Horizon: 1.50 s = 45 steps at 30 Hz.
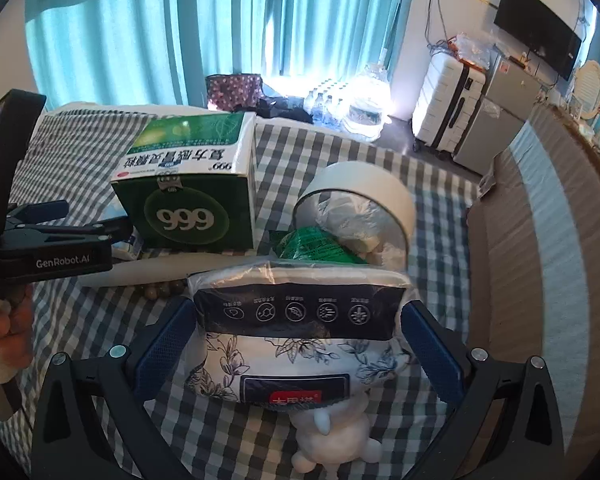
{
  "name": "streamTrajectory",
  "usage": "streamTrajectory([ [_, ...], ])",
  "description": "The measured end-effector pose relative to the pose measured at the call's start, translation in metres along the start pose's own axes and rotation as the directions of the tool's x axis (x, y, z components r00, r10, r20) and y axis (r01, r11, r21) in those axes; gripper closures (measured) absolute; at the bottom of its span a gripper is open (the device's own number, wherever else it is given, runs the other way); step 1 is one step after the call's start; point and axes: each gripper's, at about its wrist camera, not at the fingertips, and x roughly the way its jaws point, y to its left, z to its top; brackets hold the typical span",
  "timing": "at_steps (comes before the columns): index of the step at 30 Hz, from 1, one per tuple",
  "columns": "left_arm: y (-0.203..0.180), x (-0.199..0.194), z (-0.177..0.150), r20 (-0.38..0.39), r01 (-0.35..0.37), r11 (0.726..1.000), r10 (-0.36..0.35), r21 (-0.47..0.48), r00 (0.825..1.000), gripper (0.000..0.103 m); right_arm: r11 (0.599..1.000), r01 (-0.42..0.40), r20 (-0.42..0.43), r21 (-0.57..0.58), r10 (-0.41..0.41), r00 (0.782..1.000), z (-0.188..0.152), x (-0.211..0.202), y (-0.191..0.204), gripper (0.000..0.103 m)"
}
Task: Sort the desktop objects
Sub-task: 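Grasp the blue tissue pack with the left tool while the right tool grasps the patterned bag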
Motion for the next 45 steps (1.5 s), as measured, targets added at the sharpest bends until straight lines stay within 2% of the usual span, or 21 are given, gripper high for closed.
streamTrajectory([
  [7, -0.005, 0.020, 0.009, -0.026, 0.054, 0.999, -0.054, -0.001, 0.998, 0.000, 1.000, 0.026, -0.021, -0.003, -0.026, 0.999, -0.005, 0.014, 0.003, 0.000],
  [11, -0.010, 0.029, 0.007, -0.036, 0.025, 0.999, -0.024, 0.027, 0.999, 0.000, 0.999, 0.032, -0.028, 0.002, -0.032, 0.999, -0.004, 0.020, 0.003, 0.000],
  [16, -0.007, 0.029, 0.007, -0.026, 0.035, 0.999, -0.035, 0.025, 0.999, 0.000, 0.999, 0.031, -0.049, 0.021, -0.030, 0.998, -0.003, 0.030, 0.001, 0.000],
  [17, -0.005, 0.028, 0.008, -0.024, 0.039, 0.999, -0.039, 0.020, 0.999, 0.003, 0.999, 0.033, -0.051, 0.022, -0.032, 0.998, -0.003, 0.030, 0.001, 0.000],
  [19, -0.003, 0.023, 0.007, -0.011, 0.059, 0.998, -0.059, 0.015, 0.998, 0.015, 0.999, 0.038, -0.051, 0.018, -0.037, 0.998, -0.004, 0.030, 0.002, 0.000],
  [20, -0.001, 0.019, 0.006, -0.004, 0.069, 0.997, -0.069, 0.016, 0.998, 0.026, 0.999, 0.040, -0.052, 0.017, -0.039, 0.998, -0.004, 0.030, 0.003, 0.000],
  [21, -0.001, 0.016, 0.007, 0.002, 0.086, 0.996, -0.086, 0.020, 0.996, 0.047, 0.999, 0.040, -0.052, 0.017, -0.039, 0.998, -0.004, 0.030, 0.003, 0.000],
  [23, -0.002, 0.009, 0.008, 0.008, 0.134, 0.991, -0.134, 0.027, 0.991, 0.066, 0.999, 0.039, -0.049, 0.024, -0.038, 0.998, -0.005, 0.028, 0.003, 0.004],
  [26, -0.004, -0.002, 0.006, 0.029, 0.124, 0.991, -0.125, 0.045, 0.992, 0.075, 0.999, 0.027, -0.042, 0.027, -0.026, 0.999, -0.007, 0.024, 0.003, 0.013],
  [27, -0.003, -0.005, 0.006, 0.032, 0.120, 0.992, -0.122, 0.049, 0.992, 0.084, 0.999, 0.020, -0.035, 0.028, -0.019, 0.999, -0.006, 0.022, 0.004, 0.020],
  [31, 0.000, -0.014, 0.002, 0.041, 0.112, 0.992, -0.114, 0.051, 0.993, 0.084, 0.999, -0.008, -0.024, 0.032, 0.009, 1.000, -0.009, 0.013, 0.005, 0.042],
  [34, 0.002, -0.024, 0.000, 0.055, 0.104, 0.993, -0.107, 0.053, 0.993, 0.084, 1.000, -0.014, -0.020, 0.015, 0.014, 1.000, -0.012, 0.009, 0.010, 0.055],
  [38, 0.000, -0.034, 0.000, 0.073, 0.096, 0.994, -0.099, 0.048, 0.992, 0.084, 0.999, -0.030, -0.011, 0.021, 0.030, 0.999, -0.014, 0.001, 0.013, 0.066],
  [40, 0.000, -0.040, 0.002, 0.082, 0.091, 0.995, -0.094, 0.040, 0.992, 0.084, 0.999, -0.033, -0.008, 0.035, 0.034, 0.999, -0.016, -0.003, 0.012, 0.079],
  [45, 0.000, -0.057, 0.001, 0.104, 0.083, 0.996, -0.085, 0.029, 0.991, 0.084, 0.993, -0.081, -0.009, 0.091, 0.082, 0.997, -0.017, -0.010, 0.003, 0.081],
])
